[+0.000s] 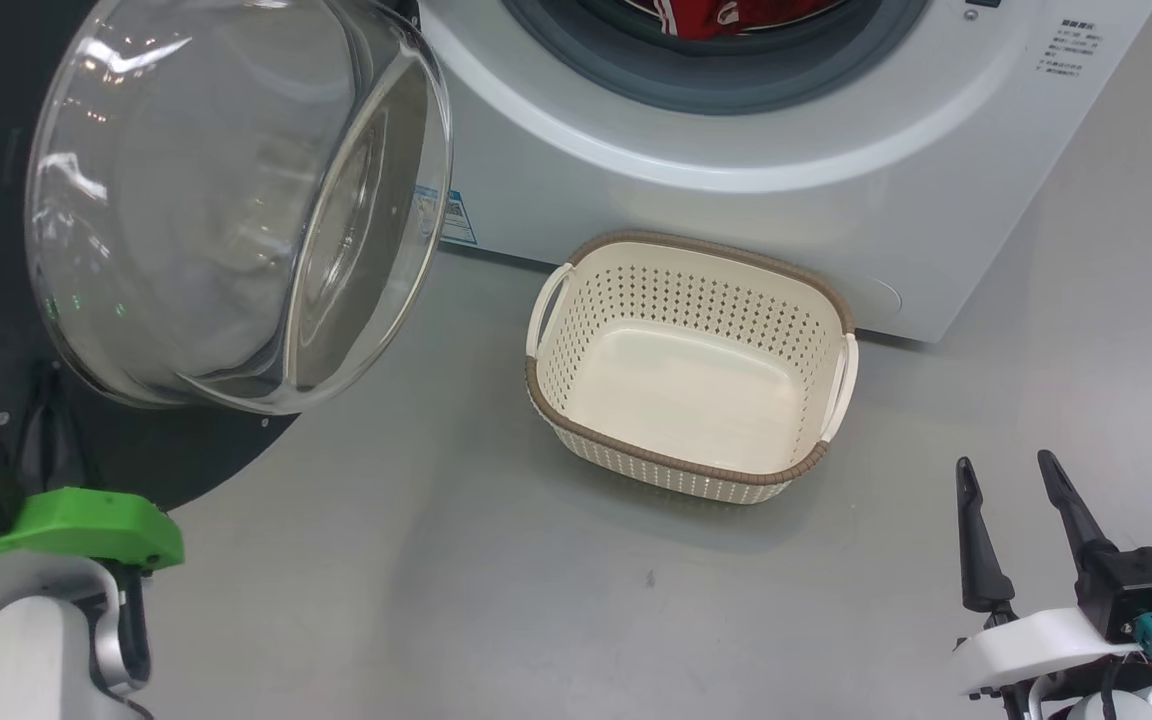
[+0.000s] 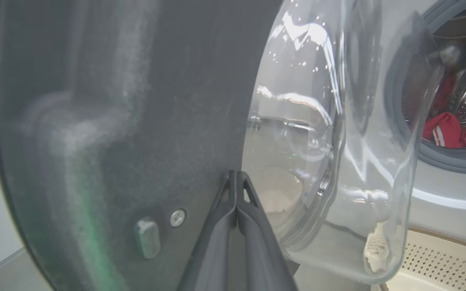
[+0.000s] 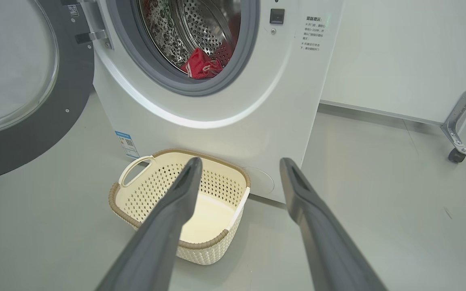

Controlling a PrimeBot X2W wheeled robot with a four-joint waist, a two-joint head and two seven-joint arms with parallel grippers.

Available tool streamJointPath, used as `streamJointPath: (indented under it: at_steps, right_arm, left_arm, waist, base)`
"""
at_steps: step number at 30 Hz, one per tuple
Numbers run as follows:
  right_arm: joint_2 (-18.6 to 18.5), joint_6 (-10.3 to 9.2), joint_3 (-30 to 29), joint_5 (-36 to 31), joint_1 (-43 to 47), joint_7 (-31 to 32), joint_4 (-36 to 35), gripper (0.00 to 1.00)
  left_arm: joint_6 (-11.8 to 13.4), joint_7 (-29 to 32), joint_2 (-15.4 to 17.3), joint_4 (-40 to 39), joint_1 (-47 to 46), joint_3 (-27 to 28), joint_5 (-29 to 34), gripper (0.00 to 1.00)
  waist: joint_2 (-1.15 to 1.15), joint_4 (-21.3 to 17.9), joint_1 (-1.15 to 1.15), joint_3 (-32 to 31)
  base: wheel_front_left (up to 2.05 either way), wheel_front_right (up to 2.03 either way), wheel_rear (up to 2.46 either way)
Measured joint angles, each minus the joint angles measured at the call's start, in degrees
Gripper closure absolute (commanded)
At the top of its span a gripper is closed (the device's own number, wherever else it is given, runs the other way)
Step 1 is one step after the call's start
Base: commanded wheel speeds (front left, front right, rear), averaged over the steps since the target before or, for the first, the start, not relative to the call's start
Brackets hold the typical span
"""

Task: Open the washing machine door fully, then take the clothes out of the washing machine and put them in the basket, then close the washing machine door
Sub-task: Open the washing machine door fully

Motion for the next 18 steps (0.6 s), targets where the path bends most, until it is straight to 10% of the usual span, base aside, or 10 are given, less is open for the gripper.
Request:
streamJointPath:
  at_steps: [18]
  right_arm:
    - [-0.3,0.56,0.1,-0.1,-1.1,0.0,0.5,0.00]
  left_arm:
    - [0.0,-1.1,1.2,7.0,-4.2,10.4,-0.2,1.00]
  waist:
    - [0.00,-0.6,0.00,1.0]
  base:
    - [0.00,0.00,0.00]
